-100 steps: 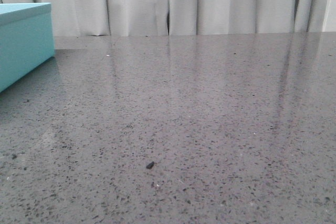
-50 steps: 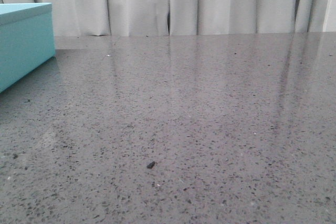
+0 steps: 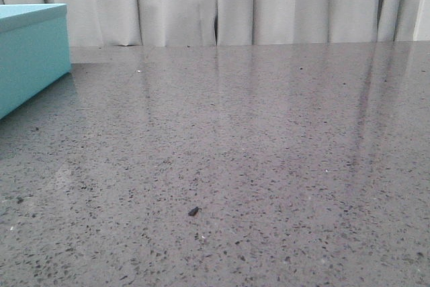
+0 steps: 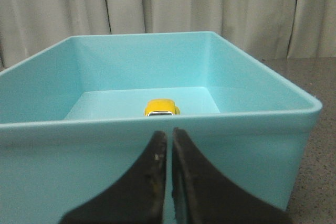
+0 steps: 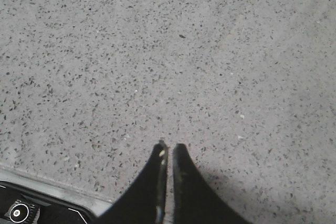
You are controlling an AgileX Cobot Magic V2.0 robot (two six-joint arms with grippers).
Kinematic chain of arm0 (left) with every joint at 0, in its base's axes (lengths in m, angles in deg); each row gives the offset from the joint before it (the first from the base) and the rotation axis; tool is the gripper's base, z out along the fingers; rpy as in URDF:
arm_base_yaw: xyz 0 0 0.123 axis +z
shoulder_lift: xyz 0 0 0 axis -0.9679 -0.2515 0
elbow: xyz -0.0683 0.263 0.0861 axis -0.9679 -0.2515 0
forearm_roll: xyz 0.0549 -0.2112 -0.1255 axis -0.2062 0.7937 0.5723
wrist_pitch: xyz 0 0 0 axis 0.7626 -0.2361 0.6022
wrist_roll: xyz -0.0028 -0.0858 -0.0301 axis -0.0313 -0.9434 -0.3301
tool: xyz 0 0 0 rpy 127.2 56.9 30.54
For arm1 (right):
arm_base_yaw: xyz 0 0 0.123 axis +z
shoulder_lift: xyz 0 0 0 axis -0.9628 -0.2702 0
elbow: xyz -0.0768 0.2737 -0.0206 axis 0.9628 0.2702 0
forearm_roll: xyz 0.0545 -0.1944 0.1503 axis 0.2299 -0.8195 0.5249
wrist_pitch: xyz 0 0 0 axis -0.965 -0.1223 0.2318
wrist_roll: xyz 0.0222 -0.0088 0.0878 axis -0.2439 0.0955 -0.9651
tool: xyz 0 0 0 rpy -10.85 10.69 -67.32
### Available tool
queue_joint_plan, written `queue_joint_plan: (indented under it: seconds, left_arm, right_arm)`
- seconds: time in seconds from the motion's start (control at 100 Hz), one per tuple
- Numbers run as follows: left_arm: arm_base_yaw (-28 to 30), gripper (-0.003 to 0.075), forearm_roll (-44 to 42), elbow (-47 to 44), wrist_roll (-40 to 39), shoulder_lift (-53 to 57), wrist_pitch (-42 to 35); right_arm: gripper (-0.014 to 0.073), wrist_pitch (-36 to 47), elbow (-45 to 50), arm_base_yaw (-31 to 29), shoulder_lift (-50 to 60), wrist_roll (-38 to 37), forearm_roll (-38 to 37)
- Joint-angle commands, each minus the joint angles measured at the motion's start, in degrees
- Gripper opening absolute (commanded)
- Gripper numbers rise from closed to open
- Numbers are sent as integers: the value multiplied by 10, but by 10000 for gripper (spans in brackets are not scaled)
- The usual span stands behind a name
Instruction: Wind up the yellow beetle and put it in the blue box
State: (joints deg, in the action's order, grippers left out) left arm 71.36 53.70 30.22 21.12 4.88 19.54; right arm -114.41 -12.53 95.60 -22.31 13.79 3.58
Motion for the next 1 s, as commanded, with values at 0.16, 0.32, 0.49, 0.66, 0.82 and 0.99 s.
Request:
queue_joint_plan:
  seconds: [0.16,0.32,0.49,0.66,0.82,0.99]
  left_arm:
    - [-5,-19,0,-25,-2,-1,-19]
    - [-5,-19,0,-25,-2,-1,6]
    - [-5,-19,0,-25,-2,-1,92]
    - [-5,-19,0,-25,-2,-1,139]
    - [-5,-19,3,-25,-2,-1,144]
    - [-5,-19,3,-25,-2,-1,144]
  right_arm:
    - [-48,30,-12,1,-8,3,-18]
    - [-48,30,-10,1,-8,3,-18]
    - [-48,30,-10,1,-8,3,-18]
    - [-48,30,-10,1,-8,3,-18]
    - [-48,30,-10,1,-8,3,-18]
    - [-48,30,-10,1,-8,3,-18]
